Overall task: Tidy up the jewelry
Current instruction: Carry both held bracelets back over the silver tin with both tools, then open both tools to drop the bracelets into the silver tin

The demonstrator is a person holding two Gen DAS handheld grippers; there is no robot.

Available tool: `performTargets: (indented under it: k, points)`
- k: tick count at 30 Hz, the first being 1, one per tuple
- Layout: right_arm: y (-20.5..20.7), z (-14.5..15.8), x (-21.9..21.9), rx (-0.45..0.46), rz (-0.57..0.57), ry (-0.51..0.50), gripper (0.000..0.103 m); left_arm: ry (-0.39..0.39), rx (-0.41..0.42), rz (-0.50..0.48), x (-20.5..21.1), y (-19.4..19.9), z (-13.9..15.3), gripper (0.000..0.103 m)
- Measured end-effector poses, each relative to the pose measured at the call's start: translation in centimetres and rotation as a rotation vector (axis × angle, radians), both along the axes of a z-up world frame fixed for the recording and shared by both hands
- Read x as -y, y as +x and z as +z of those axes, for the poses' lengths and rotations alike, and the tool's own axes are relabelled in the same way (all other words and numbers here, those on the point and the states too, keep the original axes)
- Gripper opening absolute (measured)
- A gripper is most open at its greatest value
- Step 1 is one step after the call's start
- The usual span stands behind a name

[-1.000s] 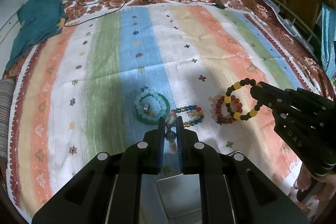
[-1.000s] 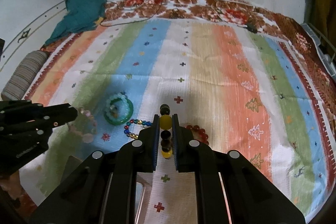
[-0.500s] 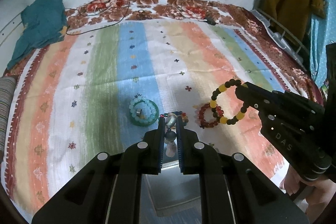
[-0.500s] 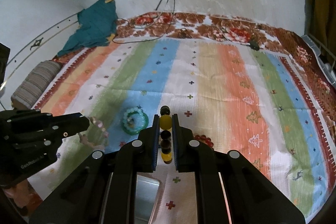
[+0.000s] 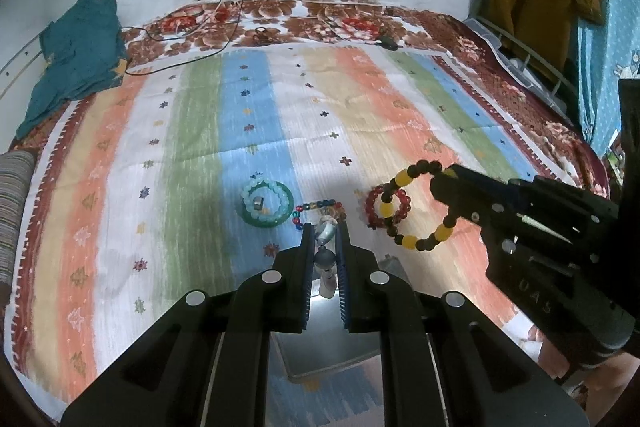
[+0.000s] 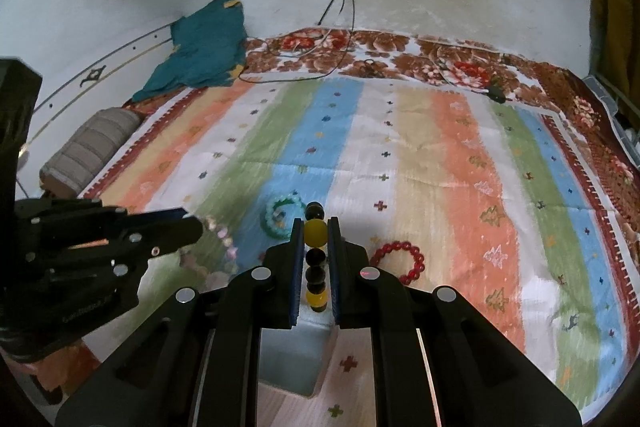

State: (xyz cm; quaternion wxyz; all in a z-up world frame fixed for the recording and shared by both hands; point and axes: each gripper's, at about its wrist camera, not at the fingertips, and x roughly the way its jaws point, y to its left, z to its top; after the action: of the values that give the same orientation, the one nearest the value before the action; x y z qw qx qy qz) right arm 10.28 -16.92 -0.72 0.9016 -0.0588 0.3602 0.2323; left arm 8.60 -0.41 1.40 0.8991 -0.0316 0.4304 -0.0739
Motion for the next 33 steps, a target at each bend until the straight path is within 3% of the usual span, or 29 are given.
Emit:
performTargets:
  k: [15, 16, 17, 20, 33]
  points:
    - [-2.7, -1.4, -0.1, -0.051, 0.034, -0.005, 0.012, 0.001, -0.018, -0.003, 0.4, -2.3, -0.8, 0.010]
    - [-2.7, -1.5, -0.1, -0.056, 0.035, -0.006, 0.013, 0.001, -0.019, 0.000, 0.4, -2.4, -0.8, 0.014]
    - [-2.7, -1.6, 0.0, -0.060, 0.031, -0.008, 0.016, 0.006, -0.022, 0.007, 0.4, -2.5, -0.8, 0.024]
    - [-2.3, -1.8, 0.7, -0.049, -0.016, -0.032, 0.037, 0.026, -0.019, 0.031, 0.1, -2.5, -0.8, 0.031]
    - [1.6, -3.6, 2.9, -0.118, -0.119, -0.045, 0.054, 0.044, -0.072, 0.140, -2.8, 0.6, -2.4, 0.045]
